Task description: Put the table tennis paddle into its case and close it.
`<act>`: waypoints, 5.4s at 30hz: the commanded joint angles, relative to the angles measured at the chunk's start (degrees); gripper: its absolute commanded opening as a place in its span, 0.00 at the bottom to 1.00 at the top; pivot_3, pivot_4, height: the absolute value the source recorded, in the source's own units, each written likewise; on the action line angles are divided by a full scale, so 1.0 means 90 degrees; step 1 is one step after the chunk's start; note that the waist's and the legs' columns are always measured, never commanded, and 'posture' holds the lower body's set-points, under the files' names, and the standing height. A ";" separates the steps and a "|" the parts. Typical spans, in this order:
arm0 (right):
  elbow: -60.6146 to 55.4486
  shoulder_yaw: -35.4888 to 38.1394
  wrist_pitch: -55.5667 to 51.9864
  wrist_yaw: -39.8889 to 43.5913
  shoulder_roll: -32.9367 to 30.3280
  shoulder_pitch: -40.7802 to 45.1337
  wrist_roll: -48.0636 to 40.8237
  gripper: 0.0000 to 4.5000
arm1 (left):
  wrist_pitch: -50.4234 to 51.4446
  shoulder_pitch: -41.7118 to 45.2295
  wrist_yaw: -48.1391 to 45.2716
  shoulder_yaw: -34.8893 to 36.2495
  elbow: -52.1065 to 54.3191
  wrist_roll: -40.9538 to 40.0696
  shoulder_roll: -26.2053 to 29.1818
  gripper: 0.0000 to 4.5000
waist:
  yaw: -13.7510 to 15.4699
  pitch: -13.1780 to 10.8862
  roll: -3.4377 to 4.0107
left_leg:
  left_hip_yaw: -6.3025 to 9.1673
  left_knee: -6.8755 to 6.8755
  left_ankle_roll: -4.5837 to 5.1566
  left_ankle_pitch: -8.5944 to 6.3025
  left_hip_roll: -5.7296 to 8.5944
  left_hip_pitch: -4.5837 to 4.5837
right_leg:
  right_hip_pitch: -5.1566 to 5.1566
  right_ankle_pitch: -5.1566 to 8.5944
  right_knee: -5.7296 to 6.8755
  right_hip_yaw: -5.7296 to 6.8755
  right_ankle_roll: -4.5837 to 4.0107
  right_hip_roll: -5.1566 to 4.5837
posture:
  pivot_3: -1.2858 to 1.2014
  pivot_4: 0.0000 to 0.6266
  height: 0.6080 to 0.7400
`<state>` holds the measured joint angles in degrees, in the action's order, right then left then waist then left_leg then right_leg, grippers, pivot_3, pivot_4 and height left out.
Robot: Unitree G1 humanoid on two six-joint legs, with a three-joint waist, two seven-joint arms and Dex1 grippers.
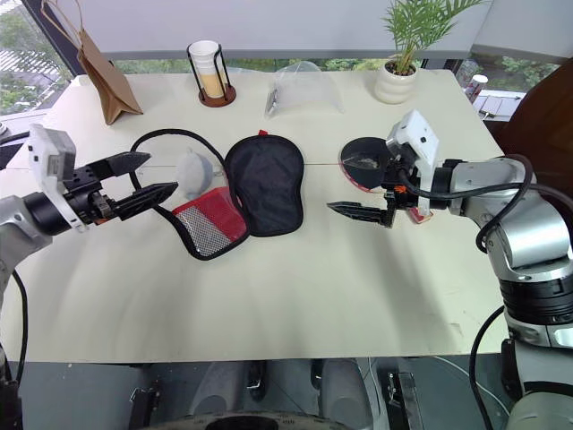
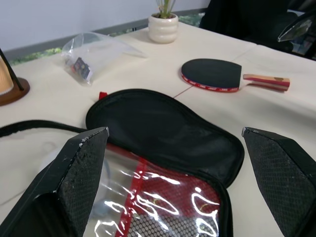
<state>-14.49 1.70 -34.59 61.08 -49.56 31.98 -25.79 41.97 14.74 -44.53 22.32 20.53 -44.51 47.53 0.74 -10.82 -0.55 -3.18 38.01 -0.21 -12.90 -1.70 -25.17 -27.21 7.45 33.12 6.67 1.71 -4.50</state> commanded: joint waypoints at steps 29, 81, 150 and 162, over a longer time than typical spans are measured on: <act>-0.0236 -0.0215 -0.1019 -0.0765 0.0319 0.0238 -0.0363 0.99 | -0.0167 -0.0088 -0.0076 -0.0027 0.0357 -0.0003 0.0182 1.00 | -0.0004 0.0000 0.0000 | -0.0001 0.0000 0.0000 0.0000 0.0000 0.0000 | 0.0000 0.0000 0.0001 -0.0001 0.0000 0.0000 | 0.52 0.24 0.97; 0.0795 -0.1323 -0.2652 -0.2946 0.2243 0.0137 0.1554 0.01 | -0.0887 0.0089 -0.0272 -0.0267 -0.0143 0.0752 0.0177 1.00 | -0.0003 0.0002 0.0000 | -0.0001 0.0000 0.0002 0.0001 0.0002 0.0006 | 0.0004 -0.0001 0.0013 -0.0002 0.0000 -0.0006 | 0.52 0.24 0.97; 0.4804 -0.0828 -0.0740 -0.1508 0.0455 0.1234 0.2205 0.93 | -0.0876 0.0548 -0.0777 -0.0656 -0.0264 0.0775 0.0062 1.00 | -0.0021 0.0001 -0.0003 | -0.0005 0.0000 0.0004 0.0002 0.0016 -0.0001 | 0.0000 -0.0001 0.0007 -0.0002 0.0002 0.0000 | 0.52 0.24 0.97; 0.5084 -0.0782 -0.0773 -0.1553 0.0551 0.1546 0.2409 0.20 | -0.0881 0.0544 -0.0726 -0.0698 -0.0243 0.0809 0.0029 1.00 | -0.0021 0.0002 -0.0004 | -0.0004 0.0001 0.0004 0.0002 0.0016 0.0003 | 0.0005 -0.0001 0.0009 -0.0003 0.0002 0.0000 | 0.52 0.24 0.97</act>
<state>32.89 -6.32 -40.05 48.22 -44.20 44.65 -4.72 34.51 18.77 -51.07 15.24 17.17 -36.84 47.19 0.55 -10.81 -0.59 -3.21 38.02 -0.18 -12.88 -1.55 -25.14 -27.17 7.43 33.21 6.64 1.73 -4.50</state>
